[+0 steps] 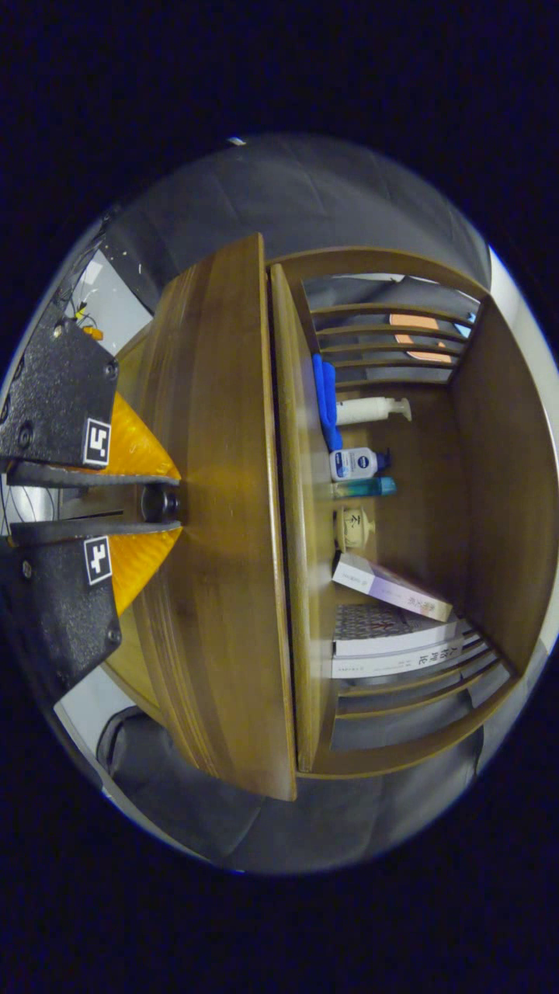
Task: Pull open the drawer, take out the items inside it, and place them on the countertop above the cabinet.
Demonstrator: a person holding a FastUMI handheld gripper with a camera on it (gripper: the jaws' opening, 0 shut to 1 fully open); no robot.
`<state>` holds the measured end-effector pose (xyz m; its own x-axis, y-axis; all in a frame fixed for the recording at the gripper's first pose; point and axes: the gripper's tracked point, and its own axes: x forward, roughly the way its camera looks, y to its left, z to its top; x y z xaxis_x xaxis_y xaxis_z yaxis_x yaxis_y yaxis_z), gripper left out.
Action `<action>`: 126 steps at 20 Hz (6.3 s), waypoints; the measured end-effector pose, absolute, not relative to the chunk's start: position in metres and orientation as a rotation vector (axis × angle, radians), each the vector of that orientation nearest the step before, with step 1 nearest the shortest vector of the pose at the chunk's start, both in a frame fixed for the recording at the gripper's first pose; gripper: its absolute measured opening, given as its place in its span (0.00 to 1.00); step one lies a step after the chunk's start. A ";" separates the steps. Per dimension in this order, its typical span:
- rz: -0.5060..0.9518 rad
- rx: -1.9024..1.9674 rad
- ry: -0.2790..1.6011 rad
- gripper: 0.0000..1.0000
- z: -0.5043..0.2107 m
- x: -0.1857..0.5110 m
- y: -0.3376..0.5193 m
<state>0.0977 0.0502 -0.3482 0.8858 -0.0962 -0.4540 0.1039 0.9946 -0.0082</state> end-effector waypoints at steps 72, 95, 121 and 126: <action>0.028 -0.069 1.109 0.19 -0.307 0.107 0.055; -0.055 -0.080 0.938 0.19 -0.194 0.248 0.013; 0.036 -0.128 0.721 0.88 -0.178 0.188 0.059; 0.095 -0.083 0.632 0.89 -0.165 0.131 0.080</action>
